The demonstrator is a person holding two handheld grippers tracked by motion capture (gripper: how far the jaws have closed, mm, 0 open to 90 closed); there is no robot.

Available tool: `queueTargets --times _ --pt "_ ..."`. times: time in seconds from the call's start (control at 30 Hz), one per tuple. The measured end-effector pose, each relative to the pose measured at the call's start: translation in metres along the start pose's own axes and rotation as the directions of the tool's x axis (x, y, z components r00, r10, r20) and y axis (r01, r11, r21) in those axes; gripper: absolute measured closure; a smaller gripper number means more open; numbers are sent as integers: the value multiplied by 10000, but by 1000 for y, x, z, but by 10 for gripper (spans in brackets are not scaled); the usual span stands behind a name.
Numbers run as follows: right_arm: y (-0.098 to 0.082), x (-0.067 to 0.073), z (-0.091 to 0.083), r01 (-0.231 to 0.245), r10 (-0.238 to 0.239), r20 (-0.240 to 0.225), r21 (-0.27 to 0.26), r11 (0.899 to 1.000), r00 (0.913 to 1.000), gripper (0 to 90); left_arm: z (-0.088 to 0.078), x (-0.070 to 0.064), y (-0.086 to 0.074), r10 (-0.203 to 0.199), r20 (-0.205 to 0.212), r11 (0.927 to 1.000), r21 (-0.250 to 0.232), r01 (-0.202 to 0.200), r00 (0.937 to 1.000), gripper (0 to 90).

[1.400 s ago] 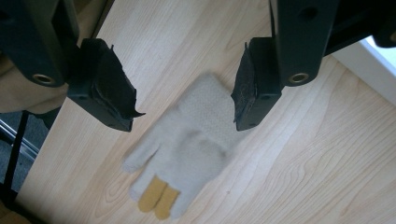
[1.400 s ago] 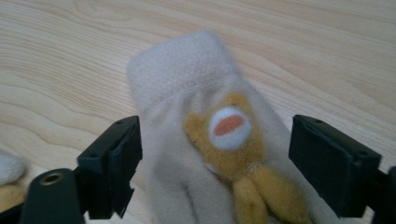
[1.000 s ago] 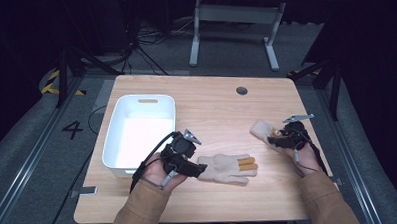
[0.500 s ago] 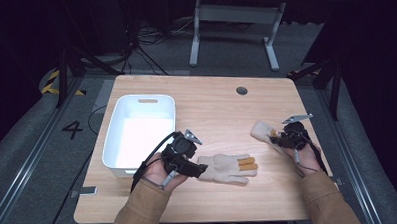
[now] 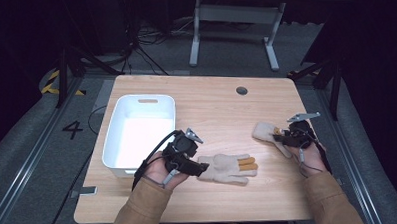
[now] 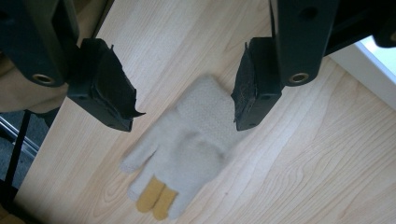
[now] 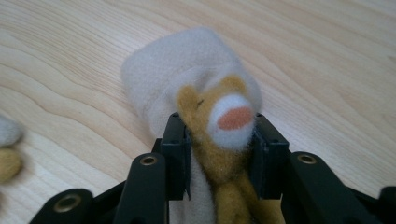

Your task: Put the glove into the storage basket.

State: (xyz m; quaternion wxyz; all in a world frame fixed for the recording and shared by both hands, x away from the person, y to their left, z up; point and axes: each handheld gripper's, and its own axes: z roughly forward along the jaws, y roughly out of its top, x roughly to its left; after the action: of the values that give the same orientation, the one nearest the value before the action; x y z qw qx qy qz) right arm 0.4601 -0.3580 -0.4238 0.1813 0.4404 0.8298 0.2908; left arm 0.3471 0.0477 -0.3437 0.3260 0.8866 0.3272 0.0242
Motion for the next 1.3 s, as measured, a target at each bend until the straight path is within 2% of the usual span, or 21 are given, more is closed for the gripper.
queueTargets --times 0.1,0.2,0.23,0.43,0.87,0.97,1.1,1.17,1.27,1.3 --pt "1 0 -6 23 -23 -57 -174 9998 10000 640 0 -1 1 53 80 10000 -4 -53 10000 397" --pt "3 0 -16 138 -132 140 -397 9991 9998 641 0 -3 1 109 142 9999 -50 -109 9998 401" --pt "5 -1 -24 104 -101 58 -575 9983 9999 642 0 -3 2 170 182 9998 -37 -170 9997 401" --pt "8 -4 -43 67 -78 -110 -951 9954 9999 642 -2 -2 2 153 220 9999 -30 -153 9996 401" --pt "13 -4 -67 124 -156 -222 -1383 9903 9996 642 -4 -2 2 152 254 9999 -38 -151 9996 396" --pt "14 -2 -70 214 -269 -361 -1451 9892 9990 642 -3 -2 2 177 237 9998 40 -178 9996 396" --pt "18 6 -72 648 -745 -611 -1483 9868 9953 642 -1 -4 2 166 312 9998 70 -168 9994 395" --pt "19 8 -73 717 -823 -675 -1465 9866 9943 642 -2 -4 2 161 327 9998 71 -163 9993 395" --pt "24 17 -79 1149 -1296 -959 -1458 9826 9869 642 -2 -4 3 176 332 9998 81 -178 9993 395" --pt "24 17 -79 1149 -1296 -959 -1458 9826 9869 642 -2 -4 3 176 332 9998 81 -178 9993 395"
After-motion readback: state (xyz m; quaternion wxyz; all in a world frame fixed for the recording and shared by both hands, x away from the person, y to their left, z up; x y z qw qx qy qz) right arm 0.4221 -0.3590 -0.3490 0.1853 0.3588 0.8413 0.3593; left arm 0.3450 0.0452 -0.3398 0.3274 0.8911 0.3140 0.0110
